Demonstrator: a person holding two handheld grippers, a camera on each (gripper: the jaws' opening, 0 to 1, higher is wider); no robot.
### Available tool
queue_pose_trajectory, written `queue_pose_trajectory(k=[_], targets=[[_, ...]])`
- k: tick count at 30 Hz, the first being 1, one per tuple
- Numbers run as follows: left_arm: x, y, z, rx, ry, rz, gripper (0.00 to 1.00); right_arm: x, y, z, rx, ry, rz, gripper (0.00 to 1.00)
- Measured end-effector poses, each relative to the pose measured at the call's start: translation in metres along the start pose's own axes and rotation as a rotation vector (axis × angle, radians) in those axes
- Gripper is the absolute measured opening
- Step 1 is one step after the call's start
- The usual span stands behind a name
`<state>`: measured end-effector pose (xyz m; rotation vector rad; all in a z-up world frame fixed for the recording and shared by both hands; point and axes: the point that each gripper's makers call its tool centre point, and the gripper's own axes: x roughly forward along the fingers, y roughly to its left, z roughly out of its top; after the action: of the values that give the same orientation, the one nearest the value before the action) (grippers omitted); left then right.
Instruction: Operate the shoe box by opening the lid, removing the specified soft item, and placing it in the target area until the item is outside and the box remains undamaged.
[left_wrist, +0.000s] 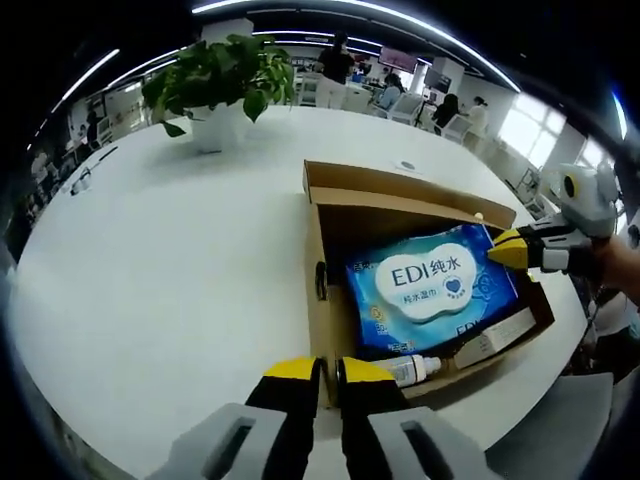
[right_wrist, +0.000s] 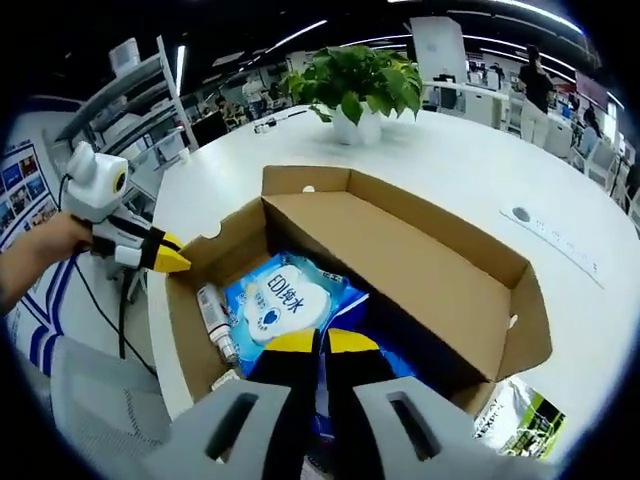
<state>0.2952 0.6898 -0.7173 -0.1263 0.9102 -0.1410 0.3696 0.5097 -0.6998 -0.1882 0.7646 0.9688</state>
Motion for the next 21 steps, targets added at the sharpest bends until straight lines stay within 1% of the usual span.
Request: queue_pose_trajectory(k=[4,8,16,18,21], targets=[[0.000,0.001,0.000,-0.003,0.002,0.001,0.07,-0.010,-0.004,-0.004,-0.006,0.003,-0.014,0.00],[0.001,0.001,0.000,-0.002,0.009,0.002,0.07,-0.018,-0.010,-0.010,0.022,0.009,-0.030,0.00],[0.002,0.002,0.000,0.024,0.035,0.009,0.07,-0.026,-0.015,-0.018,0.040,0.005,-0.045,0.00],[0.001,0.001,0.000,0.034,0.045,0.012,0.07,-0.028,-0.017,-0.019,0.064,0.001,-0.043,0.00],[-0.001,-0.001,0.003,0.073,0.053,0.021,0.08,-0.028,-0.017,-0.023,0.088,0.000,-0.041,0.00]])
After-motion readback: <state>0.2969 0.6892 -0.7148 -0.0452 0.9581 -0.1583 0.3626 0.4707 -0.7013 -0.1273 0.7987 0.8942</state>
